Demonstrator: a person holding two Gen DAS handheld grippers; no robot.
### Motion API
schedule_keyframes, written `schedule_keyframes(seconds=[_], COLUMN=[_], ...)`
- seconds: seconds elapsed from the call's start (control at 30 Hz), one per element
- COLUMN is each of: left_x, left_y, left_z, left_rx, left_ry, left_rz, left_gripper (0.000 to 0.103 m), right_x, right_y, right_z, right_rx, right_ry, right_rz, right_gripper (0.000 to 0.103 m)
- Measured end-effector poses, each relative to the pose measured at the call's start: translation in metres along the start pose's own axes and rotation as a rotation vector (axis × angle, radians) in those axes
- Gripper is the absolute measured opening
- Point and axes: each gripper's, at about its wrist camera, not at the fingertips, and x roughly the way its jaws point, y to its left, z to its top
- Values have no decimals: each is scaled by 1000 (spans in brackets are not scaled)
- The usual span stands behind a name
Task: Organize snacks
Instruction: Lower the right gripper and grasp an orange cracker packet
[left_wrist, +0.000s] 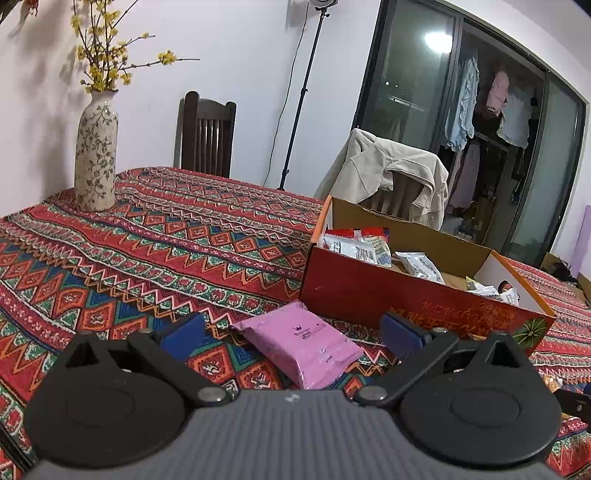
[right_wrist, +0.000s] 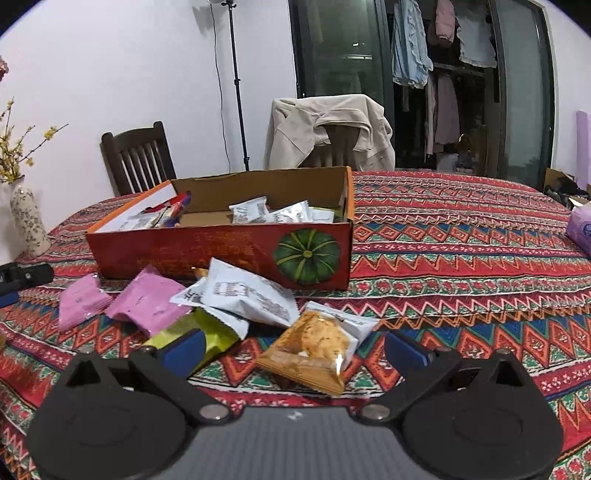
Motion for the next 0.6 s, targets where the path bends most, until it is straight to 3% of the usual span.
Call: schedule_keyframes(seconds=[0.23, 0.27, 0.5, 0.57, 0.6], left_x=[2, 3, 6, 7, 6], left_y=[1, 2, 1, 1, 2], left_z=[-1, -1, -1, -2, -2], left_rx=[-8, -11, -9, -8, -12], left_ry=[20, 22, 37, 44, 43], left_rz=[-4, -6, -15, -13, -14], left_gripper=[103, 103, 103, 103, 103], right_x=[20, 24, 46, 43, 41], right_y=[5, 4, 2, 4, 6], right_z=[7, 7, 0, 0, -1], right_rx=[-37, -34, -33, -52, -61], right_ry=[38, 52, 105, 97, 90], right_rz=[-69, -78, -98, -92, -95], right_gripper=[99, 93, 73, 54, 50])
